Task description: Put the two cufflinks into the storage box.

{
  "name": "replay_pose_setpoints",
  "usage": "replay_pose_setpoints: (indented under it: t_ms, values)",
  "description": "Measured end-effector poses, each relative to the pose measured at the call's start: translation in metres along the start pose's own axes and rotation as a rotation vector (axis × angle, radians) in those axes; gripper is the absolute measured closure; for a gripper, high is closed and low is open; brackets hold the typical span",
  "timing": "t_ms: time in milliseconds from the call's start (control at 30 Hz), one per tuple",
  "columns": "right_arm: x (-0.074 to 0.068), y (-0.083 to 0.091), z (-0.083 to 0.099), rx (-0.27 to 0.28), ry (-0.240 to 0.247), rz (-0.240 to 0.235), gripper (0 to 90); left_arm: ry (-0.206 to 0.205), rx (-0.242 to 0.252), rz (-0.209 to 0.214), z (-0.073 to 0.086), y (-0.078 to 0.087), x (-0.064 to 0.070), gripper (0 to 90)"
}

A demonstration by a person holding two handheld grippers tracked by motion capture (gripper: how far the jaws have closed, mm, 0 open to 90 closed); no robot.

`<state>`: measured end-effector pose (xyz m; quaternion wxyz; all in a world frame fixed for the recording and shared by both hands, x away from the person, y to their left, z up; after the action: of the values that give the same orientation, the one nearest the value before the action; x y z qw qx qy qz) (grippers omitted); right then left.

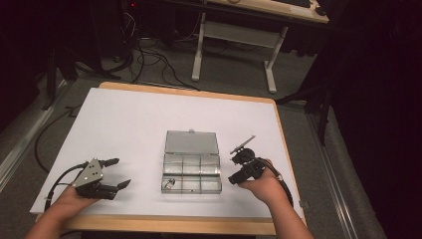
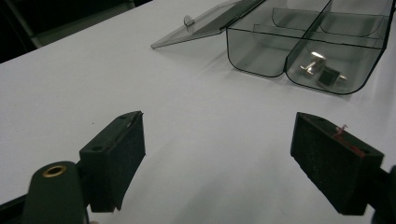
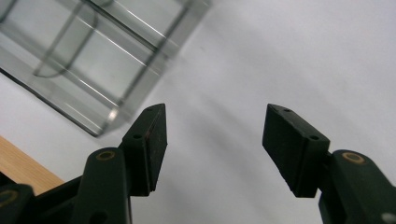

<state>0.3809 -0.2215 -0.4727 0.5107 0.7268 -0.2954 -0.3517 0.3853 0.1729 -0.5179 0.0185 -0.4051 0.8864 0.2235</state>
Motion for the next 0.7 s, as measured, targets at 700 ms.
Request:
replay_pose_setpoints:
  t_ms: [700]
  values:
    - [0.031,-0.005,0.020,0.229,-0.060,0.006,36.9,0.002,0.000,-0.009,0.000,0.000,0.000,18.2]
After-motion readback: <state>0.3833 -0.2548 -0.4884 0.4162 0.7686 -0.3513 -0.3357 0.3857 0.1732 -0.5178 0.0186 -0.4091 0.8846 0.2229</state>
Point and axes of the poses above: each handheld gripper's, and its own axes: y roughly backward along the jaws, z roughly out of its underside, x roughly to its right, the point moved 8 cm from there along -y, roughly forward along the jaws, and after that the axes turned 14 degrees about -z, right-handed, at the moved point
